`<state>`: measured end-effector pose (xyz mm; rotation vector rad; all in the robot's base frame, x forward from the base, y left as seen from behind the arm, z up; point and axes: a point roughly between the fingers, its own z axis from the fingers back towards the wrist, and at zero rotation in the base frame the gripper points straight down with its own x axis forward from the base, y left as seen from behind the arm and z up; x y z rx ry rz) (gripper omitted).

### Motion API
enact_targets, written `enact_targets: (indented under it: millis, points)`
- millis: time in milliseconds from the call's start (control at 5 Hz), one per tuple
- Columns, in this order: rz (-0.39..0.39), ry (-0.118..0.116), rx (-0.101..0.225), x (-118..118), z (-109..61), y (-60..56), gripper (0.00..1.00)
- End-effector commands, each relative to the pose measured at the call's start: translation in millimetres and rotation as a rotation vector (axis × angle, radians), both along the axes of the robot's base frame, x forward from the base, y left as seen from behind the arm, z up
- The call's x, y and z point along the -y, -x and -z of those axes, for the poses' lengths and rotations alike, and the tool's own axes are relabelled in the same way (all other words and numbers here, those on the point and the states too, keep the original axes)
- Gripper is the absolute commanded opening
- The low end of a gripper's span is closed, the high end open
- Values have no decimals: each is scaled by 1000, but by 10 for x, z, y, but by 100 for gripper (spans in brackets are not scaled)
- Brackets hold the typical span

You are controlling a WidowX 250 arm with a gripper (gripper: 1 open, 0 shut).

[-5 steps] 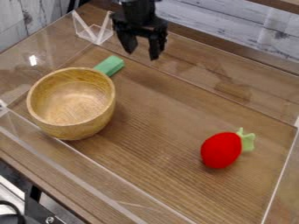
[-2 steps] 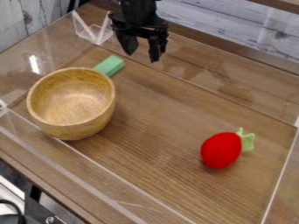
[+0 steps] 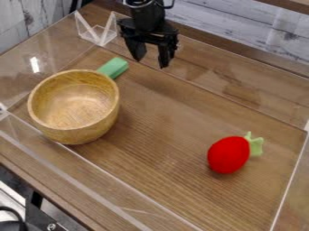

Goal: Move the red fruit to the right side of the table

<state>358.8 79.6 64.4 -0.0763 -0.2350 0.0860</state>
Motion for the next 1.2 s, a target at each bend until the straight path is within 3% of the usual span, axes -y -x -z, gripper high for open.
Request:
enact_targets:
  millis: [0,200,600,1000]
  points:
    - [-1,-23,70,-48,-191,-177,100]
    - [-2,-30,69,-104,-140,-172,100]
    - [-19,-34,73,-15,-458,-131,100]
    - [-41,-37,60,124,-476,-169,100]
